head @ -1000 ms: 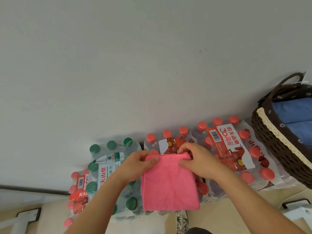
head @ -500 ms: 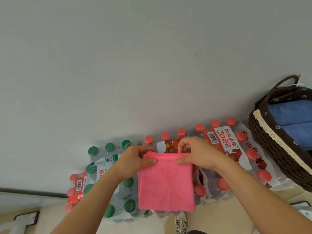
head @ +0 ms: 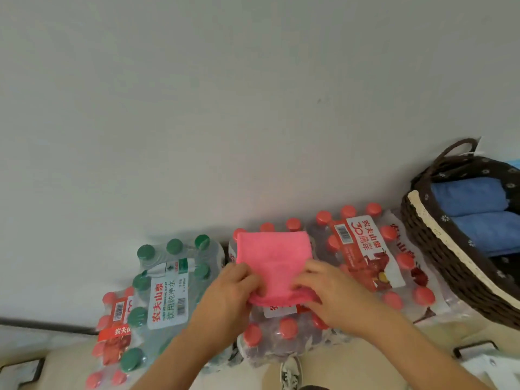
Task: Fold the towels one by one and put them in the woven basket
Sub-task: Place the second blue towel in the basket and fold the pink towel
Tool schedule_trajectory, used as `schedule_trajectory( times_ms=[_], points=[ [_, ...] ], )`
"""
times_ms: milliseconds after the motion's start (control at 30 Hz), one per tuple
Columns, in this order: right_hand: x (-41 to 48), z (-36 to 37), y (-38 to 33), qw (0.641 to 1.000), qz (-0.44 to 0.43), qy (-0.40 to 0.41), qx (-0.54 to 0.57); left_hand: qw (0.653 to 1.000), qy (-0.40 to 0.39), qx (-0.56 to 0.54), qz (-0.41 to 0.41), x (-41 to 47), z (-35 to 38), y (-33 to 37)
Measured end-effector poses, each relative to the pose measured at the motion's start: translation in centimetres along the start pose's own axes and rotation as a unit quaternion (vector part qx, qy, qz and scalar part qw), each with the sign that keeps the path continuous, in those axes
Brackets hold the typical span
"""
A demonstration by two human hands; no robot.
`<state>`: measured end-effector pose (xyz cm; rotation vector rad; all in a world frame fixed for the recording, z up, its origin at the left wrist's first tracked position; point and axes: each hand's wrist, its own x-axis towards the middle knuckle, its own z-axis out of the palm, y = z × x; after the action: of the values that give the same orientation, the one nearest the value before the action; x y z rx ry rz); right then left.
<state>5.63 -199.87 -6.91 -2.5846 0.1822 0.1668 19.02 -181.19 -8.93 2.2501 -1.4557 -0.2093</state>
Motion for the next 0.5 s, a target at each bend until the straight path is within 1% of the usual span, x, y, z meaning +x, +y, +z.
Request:
schedule_trajectory(
  times_ms=[33, 67, 100, 133, 200, 300, 433, 500],
  points=[
    [-0.9, 0.9, 0.3, 0.998, 0.031, 0.005, 0.060, 1.000, -0.024, 0.007, 0.000, -0.8, 0.5, 0.2],
    [-1.7, 1.6, 0.5, 0.988, 0.066, 0.027, 0.136, 0.999, -0.041, 0.010, -0.003, -1.4, 0.8, 0.4],
    [-2.2, 2.1, 0.5, 0.969, 0.103, 0.065, 0.213, 0.999, -0.051, 0.011, -0.009, -1.9, 0.9, 0.5],
    [-2.6, 2.5, 0.5, 0.945, 0.133, 0.115, 0.275, 0.999, -0.050, 0.010, -0.014, -2.3, 1.0, 0.6],
    [-2.7, 3.1, 0.2, 0.893, 0.187, 0.199, 0.358, 0.999, -0.039, 0.011, -0.022, -2.5, 1.0, 1.0],
    [-2.0, 3.4, -0.2, 0.822, 0.249, 0.278, 0.431, 0.999, -0.019, 0.039, -0.019, -2.0, 1.3, 1.6],
    [-1.3, 3.4, -0.8, 0.775, 0.309, 0.282, 0.474, 0.996, -0.004, 0.088, -0.014, -1.6, 2.1, 2.1],
    [-1.1, 3.2, -0.9, 0.735, 0.322, 0.273, 0.531, 0.994, 0.014, 0.110, -0.009, -1.5, 2.2, 2.4]
  ],
)
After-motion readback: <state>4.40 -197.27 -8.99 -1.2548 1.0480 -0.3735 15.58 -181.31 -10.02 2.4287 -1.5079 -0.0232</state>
